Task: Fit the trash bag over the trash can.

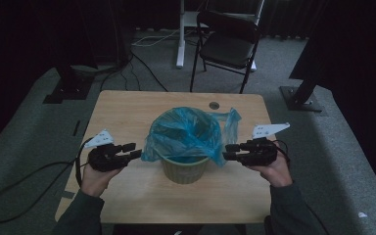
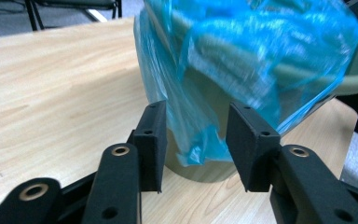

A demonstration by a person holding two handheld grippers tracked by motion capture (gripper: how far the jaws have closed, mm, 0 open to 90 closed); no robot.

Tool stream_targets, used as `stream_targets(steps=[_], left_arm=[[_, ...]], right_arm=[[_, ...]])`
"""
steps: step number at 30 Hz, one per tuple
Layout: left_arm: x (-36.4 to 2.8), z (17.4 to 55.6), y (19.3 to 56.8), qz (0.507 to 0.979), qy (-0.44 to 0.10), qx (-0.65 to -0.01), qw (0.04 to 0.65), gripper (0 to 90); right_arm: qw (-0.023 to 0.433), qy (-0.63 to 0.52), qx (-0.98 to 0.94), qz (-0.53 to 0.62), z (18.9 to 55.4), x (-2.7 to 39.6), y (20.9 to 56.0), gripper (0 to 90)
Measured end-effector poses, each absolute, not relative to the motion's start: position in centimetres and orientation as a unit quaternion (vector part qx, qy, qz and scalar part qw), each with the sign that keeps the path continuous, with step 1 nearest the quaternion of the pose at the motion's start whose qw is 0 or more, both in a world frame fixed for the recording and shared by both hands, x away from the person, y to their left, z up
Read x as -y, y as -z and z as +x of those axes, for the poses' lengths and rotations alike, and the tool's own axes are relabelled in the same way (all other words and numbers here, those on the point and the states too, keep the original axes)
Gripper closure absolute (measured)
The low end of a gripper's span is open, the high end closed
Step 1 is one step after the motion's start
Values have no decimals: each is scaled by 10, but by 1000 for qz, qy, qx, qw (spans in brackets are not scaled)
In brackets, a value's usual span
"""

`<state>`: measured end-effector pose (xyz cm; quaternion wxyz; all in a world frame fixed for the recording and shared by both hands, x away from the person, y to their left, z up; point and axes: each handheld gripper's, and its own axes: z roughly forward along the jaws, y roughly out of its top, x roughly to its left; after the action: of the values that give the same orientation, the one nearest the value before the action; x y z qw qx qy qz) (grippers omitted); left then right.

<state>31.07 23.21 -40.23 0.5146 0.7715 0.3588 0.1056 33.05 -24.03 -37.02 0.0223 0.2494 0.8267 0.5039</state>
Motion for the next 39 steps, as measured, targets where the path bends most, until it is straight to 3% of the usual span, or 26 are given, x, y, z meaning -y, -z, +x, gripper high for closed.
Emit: stream_targets(steps=[11,15,18,26,31,39], left_arm=[[-213,310,392,779,-66,-313,539,424],[-202,312,399,793,-46,-305,525,426],[-196,312,404,799,-33,-300,519,480],[-177,308,409,821,-16,-275,500,764],[-170,306,412,828,-19,-264,494,886],[-163,302,427,843,-15,-260,471,890]], right_arm=[[115,-507,-810,272,343,225,354,561],[103,-492,-814,291,354,221,362,545],[82,-495,-811,302,356,223,371,643],[43,-488,-825,282,346,227,382,890],[36,-481,-832,274,342,227,386,900],[16,-444,-848,289,345,221,408,900]])
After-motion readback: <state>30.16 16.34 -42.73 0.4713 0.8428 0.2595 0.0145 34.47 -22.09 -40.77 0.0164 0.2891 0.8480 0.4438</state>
